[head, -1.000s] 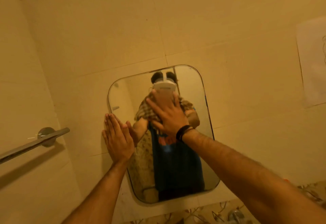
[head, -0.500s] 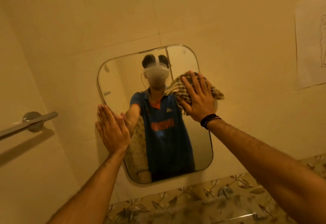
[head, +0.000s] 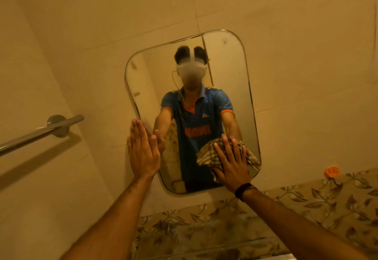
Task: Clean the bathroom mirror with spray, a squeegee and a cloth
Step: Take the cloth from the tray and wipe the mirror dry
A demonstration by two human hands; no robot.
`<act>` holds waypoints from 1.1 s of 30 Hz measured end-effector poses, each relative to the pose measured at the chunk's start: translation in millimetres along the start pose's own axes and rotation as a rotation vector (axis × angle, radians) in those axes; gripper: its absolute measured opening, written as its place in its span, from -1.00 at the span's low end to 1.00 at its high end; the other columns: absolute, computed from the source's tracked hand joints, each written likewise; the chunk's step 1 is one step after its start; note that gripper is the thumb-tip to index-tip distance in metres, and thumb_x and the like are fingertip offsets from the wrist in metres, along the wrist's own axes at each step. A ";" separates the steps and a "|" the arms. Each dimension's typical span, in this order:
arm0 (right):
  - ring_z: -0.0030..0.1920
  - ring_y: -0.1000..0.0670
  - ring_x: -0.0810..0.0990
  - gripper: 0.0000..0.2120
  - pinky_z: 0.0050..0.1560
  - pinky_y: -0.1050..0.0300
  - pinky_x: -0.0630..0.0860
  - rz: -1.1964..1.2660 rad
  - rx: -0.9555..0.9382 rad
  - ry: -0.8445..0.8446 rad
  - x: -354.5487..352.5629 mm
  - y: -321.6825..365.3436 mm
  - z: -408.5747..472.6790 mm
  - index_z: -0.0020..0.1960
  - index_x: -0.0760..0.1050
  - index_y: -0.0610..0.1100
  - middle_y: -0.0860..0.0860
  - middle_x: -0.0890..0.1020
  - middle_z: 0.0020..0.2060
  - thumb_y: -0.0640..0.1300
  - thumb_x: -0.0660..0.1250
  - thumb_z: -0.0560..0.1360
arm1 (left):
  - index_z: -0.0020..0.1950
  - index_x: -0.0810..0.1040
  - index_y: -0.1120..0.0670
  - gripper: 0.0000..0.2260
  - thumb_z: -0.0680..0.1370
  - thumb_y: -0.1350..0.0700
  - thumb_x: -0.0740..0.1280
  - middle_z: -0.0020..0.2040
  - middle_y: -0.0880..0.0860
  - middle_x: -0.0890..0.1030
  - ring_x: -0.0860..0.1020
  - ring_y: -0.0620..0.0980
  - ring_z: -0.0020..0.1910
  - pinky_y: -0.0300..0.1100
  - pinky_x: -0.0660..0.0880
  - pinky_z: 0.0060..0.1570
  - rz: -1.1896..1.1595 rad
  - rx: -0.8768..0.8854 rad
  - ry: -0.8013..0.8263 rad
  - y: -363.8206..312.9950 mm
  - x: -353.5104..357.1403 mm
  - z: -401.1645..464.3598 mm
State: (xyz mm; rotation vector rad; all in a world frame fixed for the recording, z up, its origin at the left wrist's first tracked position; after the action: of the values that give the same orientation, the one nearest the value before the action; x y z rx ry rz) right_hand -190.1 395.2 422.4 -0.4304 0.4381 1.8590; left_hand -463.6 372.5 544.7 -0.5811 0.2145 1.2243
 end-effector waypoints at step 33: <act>0.59 -0.15 -0.11 -0.32 0.52 -0.27 -0.21 -0.006 -0.412 0.010 29.4 172.5 65.8 0.60 0.05 -0.02 -0.10 0.08 0.59 0.23 0.13 0.59 | 0.66 -0.14 0.01 -0.32 0.60 -0.18 0.00 0.66 0.19 -0.07 -0.10 0.17 0.64 0.26 -0.12 0.55 0.260 0.217 0.124 75.2 18.4 -35.6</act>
State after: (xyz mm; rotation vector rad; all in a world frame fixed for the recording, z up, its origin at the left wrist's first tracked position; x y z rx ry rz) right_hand -367.9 398.6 480.1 -0.7159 0.0545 1.9419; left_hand -521.8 385.2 483.7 -0.4487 0.5339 1.3946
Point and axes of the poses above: each hand's wrist, its own z-axis towards the middle knuckle, its own x-axis out of the palm, y = z × x, the point moved 6 cm from there along z, towards the middle knuckle
